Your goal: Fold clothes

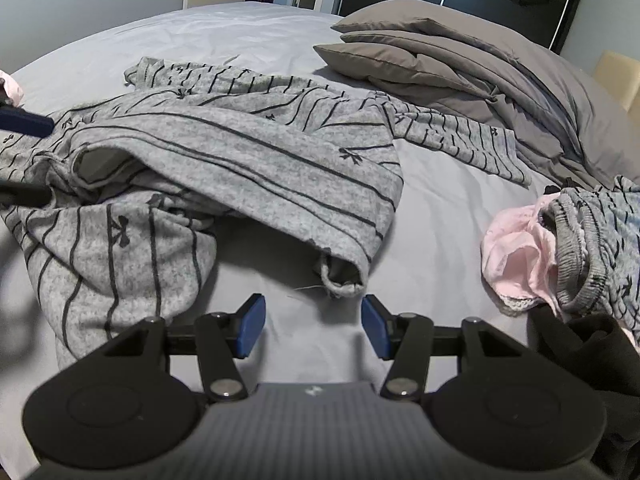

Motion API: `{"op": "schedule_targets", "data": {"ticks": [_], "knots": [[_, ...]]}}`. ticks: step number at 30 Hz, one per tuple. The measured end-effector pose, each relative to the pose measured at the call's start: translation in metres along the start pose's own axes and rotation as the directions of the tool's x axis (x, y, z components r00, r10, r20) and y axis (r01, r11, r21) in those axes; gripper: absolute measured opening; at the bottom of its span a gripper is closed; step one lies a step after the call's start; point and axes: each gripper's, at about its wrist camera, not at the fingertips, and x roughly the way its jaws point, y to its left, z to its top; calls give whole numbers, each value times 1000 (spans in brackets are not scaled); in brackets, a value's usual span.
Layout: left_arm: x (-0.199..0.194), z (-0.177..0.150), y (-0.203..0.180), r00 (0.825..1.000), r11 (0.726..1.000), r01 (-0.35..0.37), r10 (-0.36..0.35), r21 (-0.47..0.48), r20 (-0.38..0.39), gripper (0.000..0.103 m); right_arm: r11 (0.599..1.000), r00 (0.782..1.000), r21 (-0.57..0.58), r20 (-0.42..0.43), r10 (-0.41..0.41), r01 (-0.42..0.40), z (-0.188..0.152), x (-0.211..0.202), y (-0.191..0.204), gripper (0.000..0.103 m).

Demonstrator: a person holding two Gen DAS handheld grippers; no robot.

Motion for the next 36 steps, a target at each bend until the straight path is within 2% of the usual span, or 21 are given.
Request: {"op": "schedule_targets", "data": {"ticks": [2, 7, 8, 11, 14, 17, 19, 23, 25, 30, 33, 36], "knots": [[7, -1, -10, 999, 998, -33, 33, 62, 0, 59, 1000, 1000, 4, -1, 1, -1, 0, 2, -1, 56], [21, 0, -26, 992, 981, -124, 120, 151, 35, 57, 1000, 1000, 19, -4, -8, 8, -3, 6, -3, 56], [23, 0, -27, 990, 977, -140, 135, 162, 40, 50, 1000, 1000, 23, -4, -11, 11, -4, 6, -4, 56], [26, 7, -18, 995, 990, -98, 95, 102, 32, 25, 999, 1000, 40, 2, -14, 13, -6, 7, -7, 56], [21, 15, -5, 992, 995, -102, 100, 22, 71, 11, 998, 1000, 52, 16, -20, 19, -6, 7, -8, 56], [11, 24, 15, 989, 992, -91, 102, -92, 110, 10, 998, 999, 48, 44, -29, 27, -4, 6, -6, 56], [7, 28, 27, 984, 982, -114, 133, -149, 120, 9, 999, 998, 35, 55, -40, 38, -2, 7, -2, 56], [6, 28, 55, 983, 962, -125, 153, -242, 100, 9, 998, 995, -20, 81, -64, 66, -2, 12, 11, 51], [9, 25, 61, 984, 961, -127, 153, -245, 89, 9, 995, 992, -55, 92, -82, 87, -1, 17, 17, 46], [12, 21, 64, 985, 958, -135, 157, -252, 71, 9, 973, 983, -170, 129, -132, 153, -1, 25, 31, 46], [14, 19, 68, 986, 952, -130, 154, -278, 65, 9, 957, 983, -243, 127, -130, 158, -3, 28, 38, 46], [16, 17, 70, 987, 949, -129, 150, -288, 52, 9, 930, 971, -302, 174, -165, 212, -6, 30, 46, 46]]}}
